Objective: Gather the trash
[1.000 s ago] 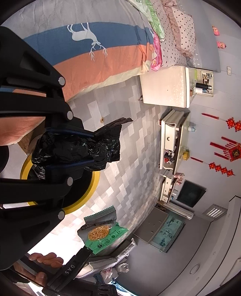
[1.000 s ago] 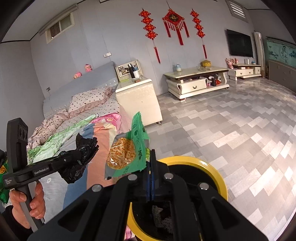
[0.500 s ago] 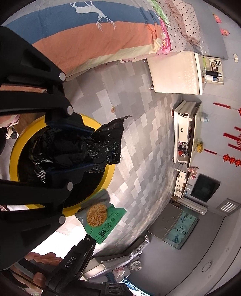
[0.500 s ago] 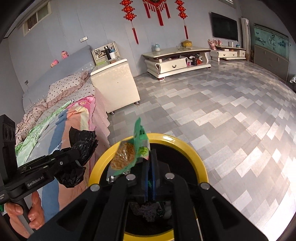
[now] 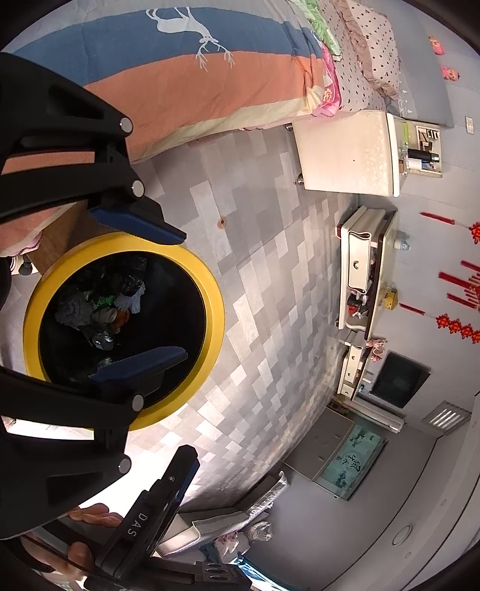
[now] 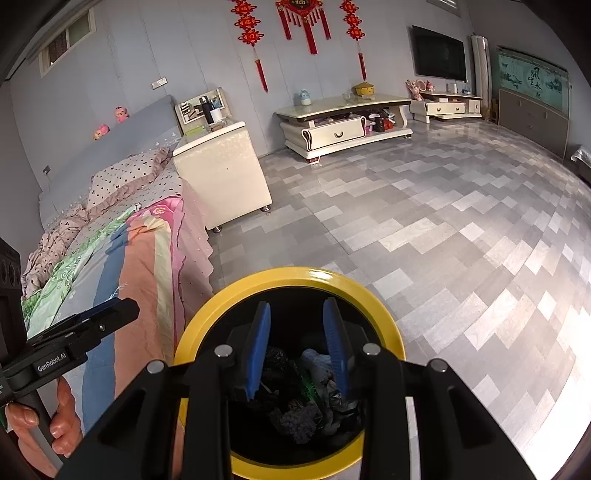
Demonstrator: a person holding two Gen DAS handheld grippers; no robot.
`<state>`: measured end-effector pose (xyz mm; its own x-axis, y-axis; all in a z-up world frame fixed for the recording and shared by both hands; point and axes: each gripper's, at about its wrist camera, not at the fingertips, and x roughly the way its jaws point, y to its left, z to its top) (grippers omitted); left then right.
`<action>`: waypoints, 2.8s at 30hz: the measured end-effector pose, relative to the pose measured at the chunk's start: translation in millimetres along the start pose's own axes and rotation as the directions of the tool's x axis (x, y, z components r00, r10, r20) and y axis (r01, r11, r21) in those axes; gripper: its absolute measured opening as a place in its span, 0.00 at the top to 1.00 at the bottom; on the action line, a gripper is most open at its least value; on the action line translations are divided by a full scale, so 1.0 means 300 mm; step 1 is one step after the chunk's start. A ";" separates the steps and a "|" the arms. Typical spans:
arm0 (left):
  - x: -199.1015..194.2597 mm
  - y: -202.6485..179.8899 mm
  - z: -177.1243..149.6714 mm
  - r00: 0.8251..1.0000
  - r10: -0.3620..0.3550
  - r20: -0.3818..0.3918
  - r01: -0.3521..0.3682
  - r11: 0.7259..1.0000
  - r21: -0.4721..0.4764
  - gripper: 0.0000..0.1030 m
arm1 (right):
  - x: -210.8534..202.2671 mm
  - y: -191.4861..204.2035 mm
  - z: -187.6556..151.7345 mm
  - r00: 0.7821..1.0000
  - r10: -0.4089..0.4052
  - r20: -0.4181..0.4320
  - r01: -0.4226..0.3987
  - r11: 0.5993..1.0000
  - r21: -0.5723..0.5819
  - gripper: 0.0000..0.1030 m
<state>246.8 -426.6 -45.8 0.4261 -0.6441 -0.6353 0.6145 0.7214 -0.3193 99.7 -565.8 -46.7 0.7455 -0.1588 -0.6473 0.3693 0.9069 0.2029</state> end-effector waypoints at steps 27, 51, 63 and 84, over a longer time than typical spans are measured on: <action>-0.658 0.546 -0.158 0.949 0.265 0.169 -0.232 0.953 -0.193 0.47 | -0.072 0.614 -0.044 0.981 0.190 -0.024 -0.191 0.959 -0.209 0.71; -0.957 1.038 -0.594 0.849 0.521 0.085 -0.457 0.805 -0.378 0.37 | 0.117 1.152 -0.303 0.936 0.297 -0.189 -0.346 0.871 -0.349 0.57; -1.005 1.025 -0.695 0.812 0.564 0.151 -0.467 0.782 -0.413 0.11 | 0.076 1.144 -0.368 0.951 0.301 -0.066 -0.303 0.875 -0.378 0.08; -1.242 0.652 -0.663 0.700 0.595 0.394 -0.495 0.803 -0.333 0.08 | -0.272 1.062 -0.348 0.911 0.340 0.235 -0.248 0.904 -0.348 0.08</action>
<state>76.2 5.2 -11.4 0.9258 -0.1221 -0.3576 0.0615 0.9824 -0.1764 98.8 -223.2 -6.0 0.9347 0.0723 -0.3480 -0.0440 0.9951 0.0885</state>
